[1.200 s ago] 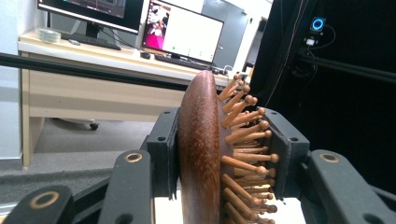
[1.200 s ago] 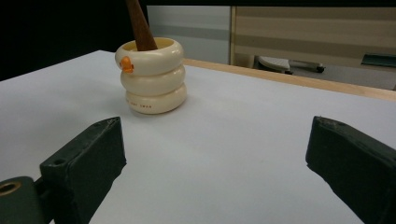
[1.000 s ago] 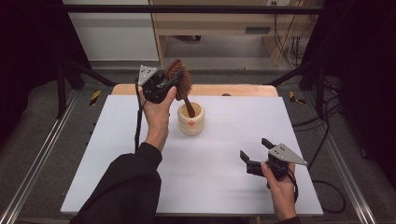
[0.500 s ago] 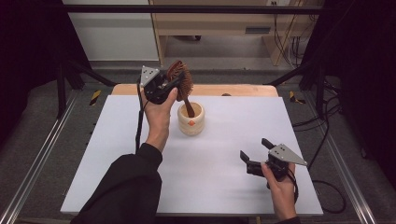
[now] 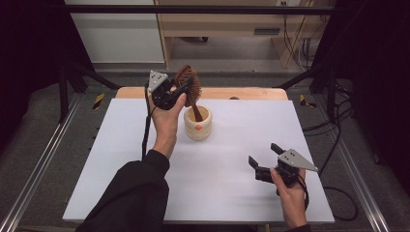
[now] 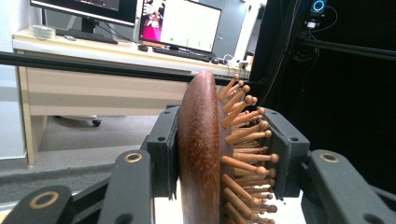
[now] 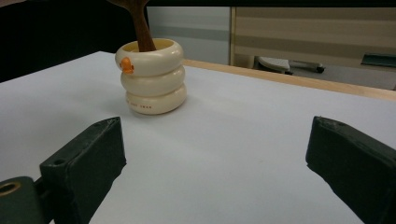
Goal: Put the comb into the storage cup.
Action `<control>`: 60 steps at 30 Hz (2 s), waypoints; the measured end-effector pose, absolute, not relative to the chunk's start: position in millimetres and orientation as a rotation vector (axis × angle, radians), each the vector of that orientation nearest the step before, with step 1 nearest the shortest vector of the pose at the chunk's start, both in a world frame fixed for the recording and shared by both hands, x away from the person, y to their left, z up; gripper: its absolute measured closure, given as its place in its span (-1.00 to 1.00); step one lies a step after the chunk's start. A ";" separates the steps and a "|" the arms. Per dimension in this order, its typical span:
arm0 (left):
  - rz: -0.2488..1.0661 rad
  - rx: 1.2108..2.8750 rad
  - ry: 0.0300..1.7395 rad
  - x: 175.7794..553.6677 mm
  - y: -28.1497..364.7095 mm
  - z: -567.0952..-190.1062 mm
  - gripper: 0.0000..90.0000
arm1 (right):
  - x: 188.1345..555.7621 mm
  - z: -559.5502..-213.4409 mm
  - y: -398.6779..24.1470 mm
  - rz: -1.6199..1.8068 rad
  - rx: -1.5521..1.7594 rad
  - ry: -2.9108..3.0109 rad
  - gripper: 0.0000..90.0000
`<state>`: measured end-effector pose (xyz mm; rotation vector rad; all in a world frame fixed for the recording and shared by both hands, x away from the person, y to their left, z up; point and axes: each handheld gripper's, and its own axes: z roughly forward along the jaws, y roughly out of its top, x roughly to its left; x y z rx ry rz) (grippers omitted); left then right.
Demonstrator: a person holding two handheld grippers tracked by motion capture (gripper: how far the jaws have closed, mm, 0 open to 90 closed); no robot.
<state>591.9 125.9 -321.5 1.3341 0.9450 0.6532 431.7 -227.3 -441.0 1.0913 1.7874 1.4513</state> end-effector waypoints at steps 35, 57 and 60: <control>0.686 1.371 0.917 588.1 117.4 -329.1 0.16 | 431.4 -441.6 -225.6 1.439 1.082 1.797 -0.89; 0.673 1.374 0.910 586.2 112.5 -332.0 0.16 | 431.9 -442.0 -225.4 1.439 1.083 1.800 -0.89; 0.666 1.369 0.918 585.8 112.2 -334.2 0.16 | 431.9 -442.0 -225.2 1.438 1.082 1.800 -0.89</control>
